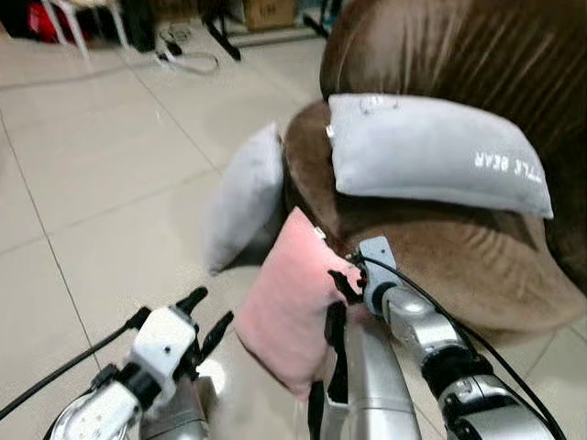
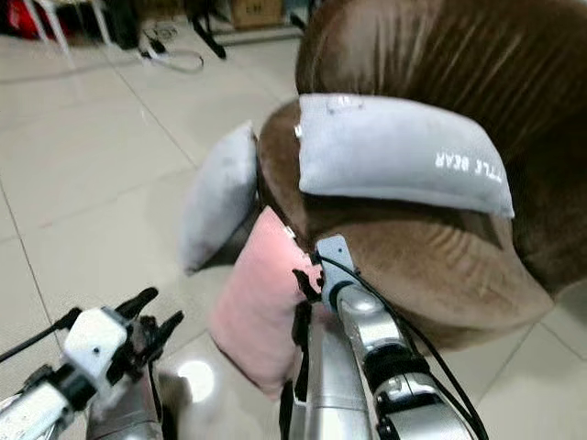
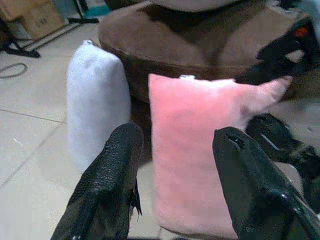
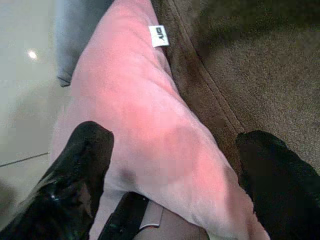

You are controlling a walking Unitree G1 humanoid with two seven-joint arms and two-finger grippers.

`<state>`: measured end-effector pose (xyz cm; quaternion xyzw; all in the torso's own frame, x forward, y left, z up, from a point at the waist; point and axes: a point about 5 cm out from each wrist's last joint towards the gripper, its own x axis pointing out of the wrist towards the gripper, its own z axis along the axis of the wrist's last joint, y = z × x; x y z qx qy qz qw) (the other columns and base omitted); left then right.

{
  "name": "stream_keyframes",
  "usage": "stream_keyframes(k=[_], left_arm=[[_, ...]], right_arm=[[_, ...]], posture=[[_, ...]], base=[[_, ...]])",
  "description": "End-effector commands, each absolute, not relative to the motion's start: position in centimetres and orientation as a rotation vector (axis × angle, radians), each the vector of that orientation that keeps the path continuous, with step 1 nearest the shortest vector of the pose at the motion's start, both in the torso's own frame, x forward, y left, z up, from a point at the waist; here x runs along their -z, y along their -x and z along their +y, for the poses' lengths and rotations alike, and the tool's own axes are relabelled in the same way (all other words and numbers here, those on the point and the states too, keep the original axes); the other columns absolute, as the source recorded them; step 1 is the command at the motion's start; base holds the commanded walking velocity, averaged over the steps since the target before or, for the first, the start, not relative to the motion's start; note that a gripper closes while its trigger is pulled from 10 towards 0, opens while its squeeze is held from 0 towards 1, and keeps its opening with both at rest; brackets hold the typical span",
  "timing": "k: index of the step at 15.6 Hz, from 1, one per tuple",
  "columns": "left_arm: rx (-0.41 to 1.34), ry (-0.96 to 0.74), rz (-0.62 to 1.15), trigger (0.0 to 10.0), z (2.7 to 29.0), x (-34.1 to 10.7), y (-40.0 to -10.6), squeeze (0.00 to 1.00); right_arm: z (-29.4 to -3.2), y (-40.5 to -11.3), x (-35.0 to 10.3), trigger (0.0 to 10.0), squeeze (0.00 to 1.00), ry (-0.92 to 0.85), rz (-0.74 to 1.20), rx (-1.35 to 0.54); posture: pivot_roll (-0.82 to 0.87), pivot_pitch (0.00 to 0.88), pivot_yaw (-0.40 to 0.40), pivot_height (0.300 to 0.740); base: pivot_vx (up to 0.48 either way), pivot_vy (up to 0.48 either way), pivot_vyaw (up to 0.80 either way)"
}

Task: Move the pillow to the sofa from floor

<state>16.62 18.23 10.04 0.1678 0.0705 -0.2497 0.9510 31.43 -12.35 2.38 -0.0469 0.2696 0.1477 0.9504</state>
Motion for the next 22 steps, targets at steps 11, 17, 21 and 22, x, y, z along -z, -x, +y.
stream_keyframes(k=[11,17,21,22], left_arm=[[0.565,-0.354,0.198,10.0,17.7,-11.5,-13.6,0.0],[0.578,-0.357,0.216,10.0,17.5,-11.8,-13.1,0.0],[0.589,-0.352,0.218,10.0,17.4,-11.8,-13.2,0.0],[0.594,-0.351,0.219,10.0,17.3,-11.8,-13.2,0.0]], right_arm=[[-11.5,-31.9,-1.6,0.0,0.0,0.155,0.569,-0.101],[-10.5,-31.7,-1.4,0.0,0.0,0.171,0.579,-0.145],[-10.2,-31.7,-1.4,0.0,0.0,0.16,0.576,-0.156],[-10.1,-31.7,-1.4,0.0,0.0,0.154,0.575,-0.156]], posture=[[0.05,0.286,-0.148,0.465],[0.06,0.277,-0.152,0.465],[0.06,0.274,-0.147,0.465],[0.06,0.273,-0.145,0.465]], base=[[0.0,0.0,0.0],[0.0,0.0,0.0],[0.0,0.0,0.0],[0.0,0.0,0.0]])
